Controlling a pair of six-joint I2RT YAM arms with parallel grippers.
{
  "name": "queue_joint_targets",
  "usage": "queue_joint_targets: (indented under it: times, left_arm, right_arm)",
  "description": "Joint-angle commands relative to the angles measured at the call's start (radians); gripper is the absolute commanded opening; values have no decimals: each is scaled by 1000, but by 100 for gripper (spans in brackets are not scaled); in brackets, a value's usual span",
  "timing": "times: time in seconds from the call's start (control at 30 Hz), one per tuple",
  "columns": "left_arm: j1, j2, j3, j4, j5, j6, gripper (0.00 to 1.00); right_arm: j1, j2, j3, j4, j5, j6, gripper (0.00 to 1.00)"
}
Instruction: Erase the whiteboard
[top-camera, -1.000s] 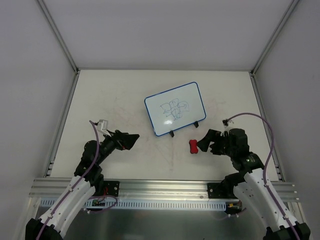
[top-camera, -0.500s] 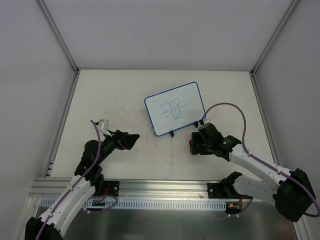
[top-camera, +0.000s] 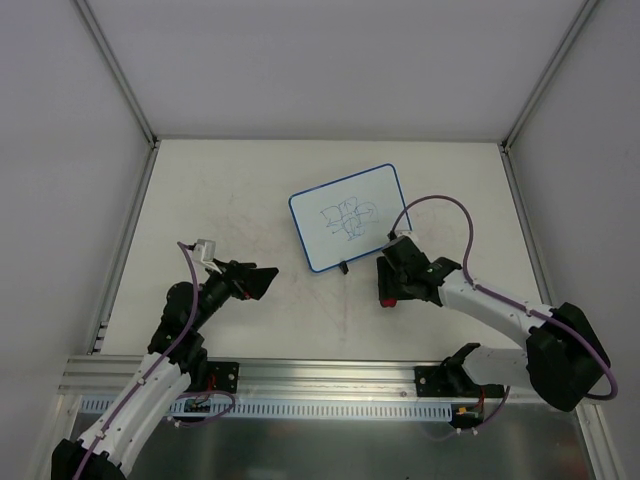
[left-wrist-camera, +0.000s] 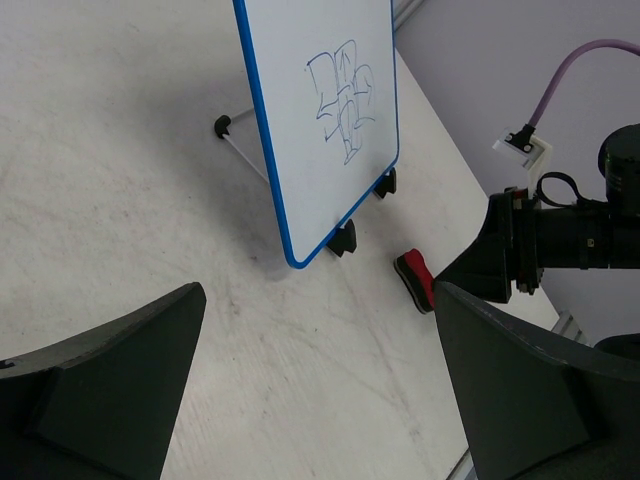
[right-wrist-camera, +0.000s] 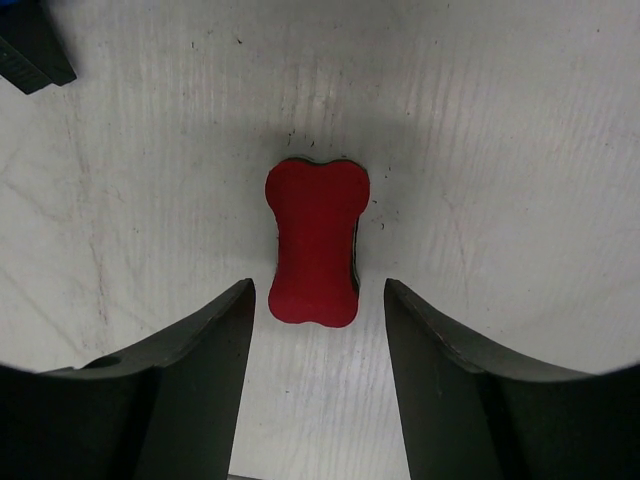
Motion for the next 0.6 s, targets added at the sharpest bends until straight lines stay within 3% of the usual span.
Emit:
queue_joint_targets:
  times: [0.0,0.57]
  left_arm:
    - [-9,-16,-29,31,15,23,99]
    - [-9,-28,-36,28,29,29,99]
  right_arm:
    - [7,30,40,43,21,-15,57]
    - [18,148,81,57,50,-28,51]
